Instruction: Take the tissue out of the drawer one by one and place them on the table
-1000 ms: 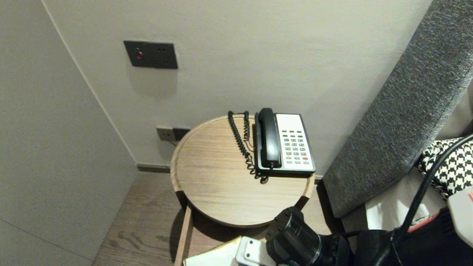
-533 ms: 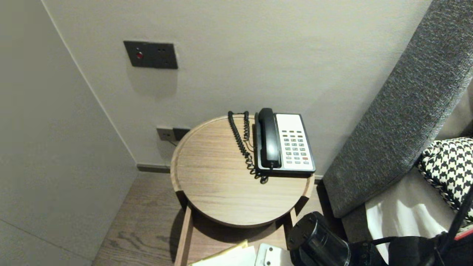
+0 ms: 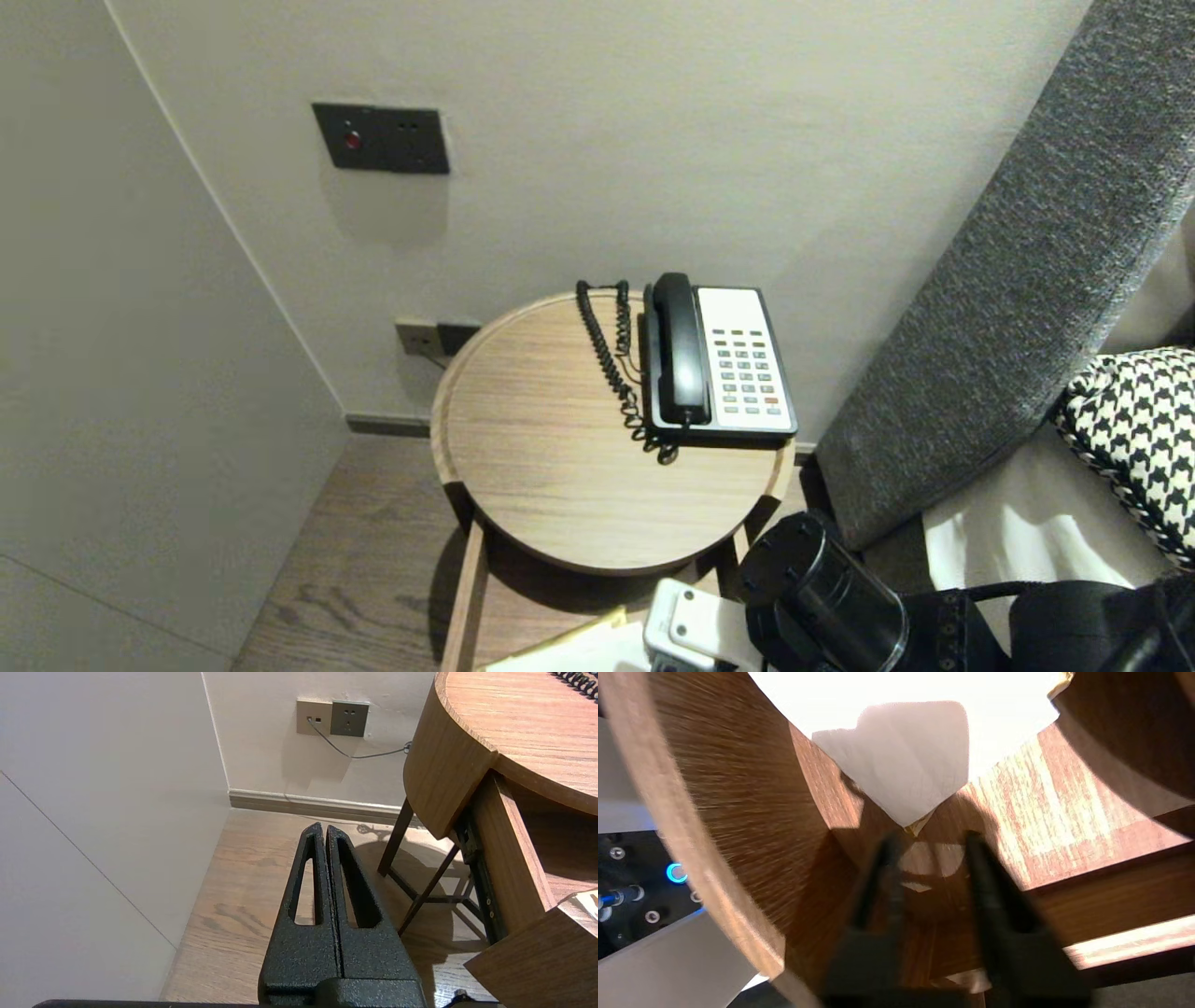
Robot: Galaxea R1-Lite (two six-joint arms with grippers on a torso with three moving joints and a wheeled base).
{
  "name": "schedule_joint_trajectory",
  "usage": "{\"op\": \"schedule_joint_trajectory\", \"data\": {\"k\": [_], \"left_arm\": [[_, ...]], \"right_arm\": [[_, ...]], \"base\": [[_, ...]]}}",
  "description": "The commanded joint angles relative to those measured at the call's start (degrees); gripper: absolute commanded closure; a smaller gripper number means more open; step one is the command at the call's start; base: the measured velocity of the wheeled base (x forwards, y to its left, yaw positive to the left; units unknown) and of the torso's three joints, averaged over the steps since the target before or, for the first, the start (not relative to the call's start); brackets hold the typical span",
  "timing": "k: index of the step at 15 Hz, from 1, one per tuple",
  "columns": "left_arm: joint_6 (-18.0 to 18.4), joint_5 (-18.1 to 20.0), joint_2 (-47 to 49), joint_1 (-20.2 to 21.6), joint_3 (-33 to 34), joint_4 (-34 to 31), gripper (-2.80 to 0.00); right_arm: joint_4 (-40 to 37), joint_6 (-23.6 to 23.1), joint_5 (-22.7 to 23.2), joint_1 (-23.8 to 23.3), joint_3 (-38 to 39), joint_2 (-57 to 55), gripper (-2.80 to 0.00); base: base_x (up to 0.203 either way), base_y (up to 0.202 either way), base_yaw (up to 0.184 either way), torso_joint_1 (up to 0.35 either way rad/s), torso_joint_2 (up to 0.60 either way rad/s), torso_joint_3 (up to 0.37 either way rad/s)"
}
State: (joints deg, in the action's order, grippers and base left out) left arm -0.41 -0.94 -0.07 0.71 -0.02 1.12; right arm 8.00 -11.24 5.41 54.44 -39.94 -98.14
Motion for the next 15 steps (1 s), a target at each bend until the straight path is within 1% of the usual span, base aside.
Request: {"op": "schedule_joint_trajectory", "data": {"k": [1, 4, 6, 8, 10, 15], "left_arm": [[-0.02, -0.03, -0.01, 0.08, 0.02, 0.02, 0.00], [-0.02, -0.03, -0.01, 0.00, 0.02, 0.02, 0.00], [-0.02, -0.03, -0.01, 0.00, -0.15, 0.02, 0.00], [-0.02, -0.03, -0.01, 0.03, 0.02, 0.02, 0.00], [-0.02, -0.03, -0.01, 0.07, 0.02, 0.02, 0.00], [-0.02, -0.03, -0.01, 0.04, 0.02, 0.02, 0.00]], "right_arm": [[-0.15, -0.57, 0.06, 0.31, 0.28, 1.68, -2.80], [-0.17, -1.54, 0.39, 0.98, 0.39, 4.05, -2.80], [-0.45, -3.88, 0.46, 0.93, 0.97, 5.57, -2.80], [-0.81, -5.26, 0.51, 0.66, 1.09, 6.21, -2.80], [-1.24, -6.87, 1.09, 1.02, 1.09, 6.03, -2.80], [-1.13, -9.15, 3.22, 2.45, -0.96, 3.30, -2.80]], "base": [[0.000, 0.000, 0.000, 0.000, 0.00, 0.000], [0.000, 0.000, 0.000, 0.000, 0.00, 0.000], [0.000, 0.000, 0.000, 0.000, 0.00, 0.000], [0.000, 0.000, 0.000, 0.000, 0.00, 0.000], [0.000, 0.000, 0.000, 0.000, 0.00, 0.000], [0.000, 0.000, 0.000, 0.000, 0.00, 0.000]]}}
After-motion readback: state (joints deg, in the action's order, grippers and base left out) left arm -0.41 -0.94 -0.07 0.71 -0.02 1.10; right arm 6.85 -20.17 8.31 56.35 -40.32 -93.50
